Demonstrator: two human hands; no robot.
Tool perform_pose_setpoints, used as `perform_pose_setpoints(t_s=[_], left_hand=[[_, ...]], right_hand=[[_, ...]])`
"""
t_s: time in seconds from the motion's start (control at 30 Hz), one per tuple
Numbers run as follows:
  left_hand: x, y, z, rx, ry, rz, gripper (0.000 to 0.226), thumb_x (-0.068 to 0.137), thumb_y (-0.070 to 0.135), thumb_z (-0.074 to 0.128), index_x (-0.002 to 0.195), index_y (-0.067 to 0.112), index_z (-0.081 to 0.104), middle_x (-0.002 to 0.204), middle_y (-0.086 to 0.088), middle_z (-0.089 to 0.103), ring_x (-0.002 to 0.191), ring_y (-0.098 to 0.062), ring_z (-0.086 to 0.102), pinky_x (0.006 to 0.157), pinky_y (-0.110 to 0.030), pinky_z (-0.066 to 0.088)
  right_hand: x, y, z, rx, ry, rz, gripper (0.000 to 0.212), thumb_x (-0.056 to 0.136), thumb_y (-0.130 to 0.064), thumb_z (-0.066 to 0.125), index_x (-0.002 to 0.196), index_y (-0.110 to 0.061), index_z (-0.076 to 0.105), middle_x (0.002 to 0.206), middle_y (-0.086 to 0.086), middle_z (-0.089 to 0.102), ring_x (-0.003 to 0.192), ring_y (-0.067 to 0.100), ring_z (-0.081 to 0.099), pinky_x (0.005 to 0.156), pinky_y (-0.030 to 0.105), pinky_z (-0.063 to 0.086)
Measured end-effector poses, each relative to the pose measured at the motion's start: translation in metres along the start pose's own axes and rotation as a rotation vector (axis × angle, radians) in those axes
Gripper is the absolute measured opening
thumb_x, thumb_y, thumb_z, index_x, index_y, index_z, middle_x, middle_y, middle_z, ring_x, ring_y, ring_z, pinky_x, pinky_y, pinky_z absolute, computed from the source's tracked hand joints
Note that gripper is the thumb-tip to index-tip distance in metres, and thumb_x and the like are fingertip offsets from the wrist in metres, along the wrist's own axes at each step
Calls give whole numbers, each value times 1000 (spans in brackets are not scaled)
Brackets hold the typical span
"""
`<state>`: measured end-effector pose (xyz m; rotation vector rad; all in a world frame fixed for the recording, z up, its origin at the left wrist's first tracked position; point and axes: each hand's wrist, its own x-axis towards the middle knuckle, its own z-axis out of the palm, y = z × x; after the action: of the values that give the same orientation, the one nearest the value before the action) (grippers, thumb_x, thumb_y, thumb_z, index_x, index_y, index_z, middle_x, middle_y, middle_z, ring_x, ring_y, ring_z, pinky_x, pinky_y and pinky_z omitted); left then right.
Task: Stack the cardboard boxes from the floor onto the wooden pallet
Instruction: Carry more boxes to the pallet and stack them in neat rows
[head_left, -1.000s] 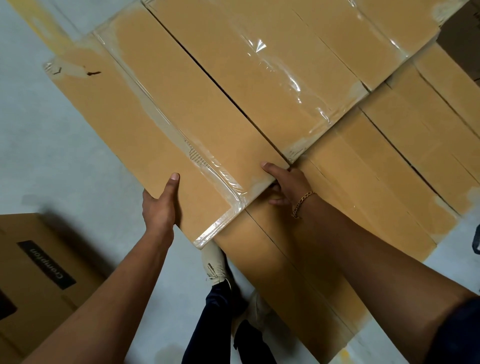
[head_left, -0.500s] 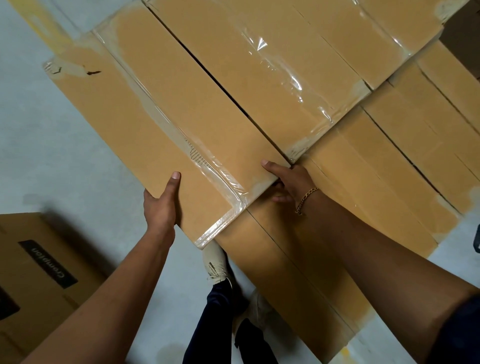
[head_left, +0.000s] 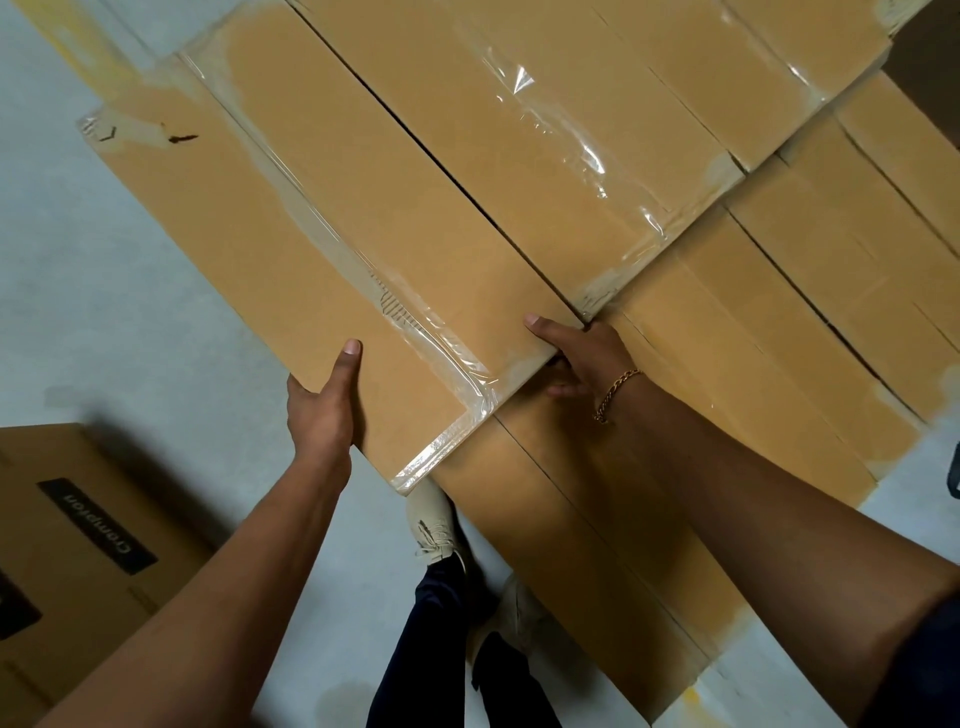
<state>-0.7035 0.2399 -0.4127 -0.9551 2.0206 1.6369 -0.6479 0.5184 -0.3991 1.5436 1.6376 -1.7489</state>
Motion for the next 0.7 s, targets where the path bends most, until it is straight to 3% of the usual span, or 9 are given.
perform_pose_setpoints(t_s=[0.47, 0.63, 0.7], left_hand=[[4, -6, -1, 57, 11, -9, 95, 65, 76, 80, 145, 33, 50, 133, 14, 64, 124, -16, 60, 110, -50, 48], [5, -2, -4, 84, -3, -24, 99, 65, 77, 80, 147, 31, 47, 132, 15, 61, 124, -17, 59, 108, -51, 49], [3, 2, -6, 95, -10, -22, 101, 66, 77, 80, 148, 30, 43, 132, 14, 59, 124, -17, 58, 108, -51, 49]], right_hand=[[2, -1, -5, -59, -21, 16, 122, 37, -66, 92, 141, -17, 51, 134, 3, 60, 117, 25, 60, 56, 42, 61], [-4, -1, -8, -96, -23, 0, 84, 67, -53, 90, 134, -17, 55, 129, 1, 62, 117, 23, 62, 61, 45, 63], [-7, -2, -11, -120, -1, -18, 85, 66, -56, 90, 132, -17, 54, 130, 2, 62, 116, 23, 62, 68, 50, 64]])
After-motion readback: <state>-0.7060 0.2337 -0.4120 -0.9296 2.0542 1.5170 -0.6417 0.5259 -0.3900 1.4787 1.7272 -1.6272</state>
